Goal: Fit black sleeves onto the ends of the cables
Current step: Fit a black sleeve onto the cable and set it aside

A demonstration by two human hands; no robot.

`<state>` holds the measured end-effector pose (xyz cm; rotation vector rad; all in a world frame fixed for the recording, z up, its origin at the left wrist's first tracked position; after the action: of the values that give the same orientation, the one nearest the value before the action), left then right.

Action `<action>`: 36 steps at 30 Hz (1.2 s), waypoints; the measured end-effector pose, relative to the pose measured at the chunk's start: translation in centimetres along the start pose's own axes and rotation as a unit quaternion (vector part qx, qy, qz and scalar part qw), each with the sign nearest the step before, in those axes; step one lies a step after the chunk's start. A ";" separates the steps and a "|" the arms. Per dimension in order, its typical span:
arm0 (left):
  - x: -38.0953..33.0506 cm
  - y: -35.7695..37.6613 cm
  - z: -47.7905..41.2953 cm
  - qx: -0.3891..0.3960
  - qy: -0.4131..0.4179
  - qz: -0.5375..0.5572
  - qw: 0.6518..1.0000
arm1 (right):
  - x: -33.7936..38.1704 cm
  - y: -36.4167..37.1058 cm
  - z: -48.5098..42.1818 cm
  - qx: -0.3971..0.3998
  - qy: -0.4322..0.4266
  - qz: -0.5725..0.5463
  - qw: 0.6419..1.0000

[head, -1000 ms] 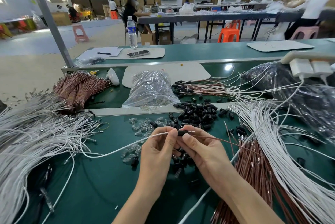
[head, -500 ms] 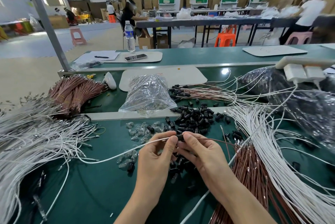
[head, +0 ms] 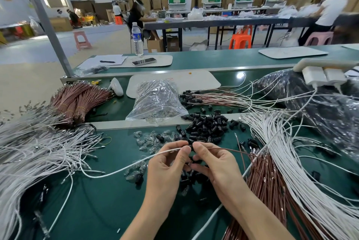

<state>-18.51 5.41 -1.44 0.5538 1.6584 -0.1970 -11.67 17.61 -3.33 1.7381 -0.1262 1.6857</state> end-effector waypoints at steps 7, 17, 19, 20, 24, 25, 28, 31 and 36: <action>-0.6 -1.5 -0.5 -0.044 0.019 0.018 0.999 | 0.7 -1.8 -0.7 -0.045 0.001 -0.072 0.996; -0.5 -4.9 -1.9 -0.111 -0.002 0.106 0.988 | 3.6 -4.8 -0.6 -0.076 -0.039 -0.134 0.987; -0.6 -5.6 -2.2 -0.121 -0.006 0.130 0.984 | 4.2 -5.6 -0.7 -0.092 -0.056 -0.143 0.984; -0.7 -5.9 -2.2 -0.123 -0.008 0.139 0.983 | 4.4 -6.0 -0.8 -0.103 -0.063 -0.146 0.982; -0.9 -7.2 -2.5 -0.135 -0.013 0.181 0.974 | 5.1 -7.8 -0.8 -0.147 -0.081 -0.159 0.973; -0.9 -7.6 -2.7 -0.141 -0.015 0.192 0.971 | 5.3 -8.3 -0.8 -0.156 -0.085 -0.160 0.971; -0.6 -7.7 -2.8 -0.140 -0.031 0.199 0.969 | 5.8 -9.1 -0.7 -0.161 -0.097 -0.150 0.971; 0.2 -7.4 -2.8 -0.144 -0.054 0.215 0.964 | 5.7 -8.9 -0.9 -0.148 -0.098 -0.142 0.974; 0.7 -7.0 -2.7 -0.135 -0.083 0.235 0.959 | 4.5 -6.9 -1.4 -0.090 -0.066 -0.170 0.979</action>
<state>-24.21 0.68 -2.93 0.6844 1.3201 0.3198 -8.58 25.32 -2.24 1.6303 -0.0361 1.2723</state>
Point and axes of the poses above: each hand's wrist, its own z-axis away from the middle knuckle, its own y-axis out of the palm, x = y × z, the point moved 9 cm from there along -z, towards the middle knuckle, and after that the axes turned 2 degrees about z, right-handed, at the moved point
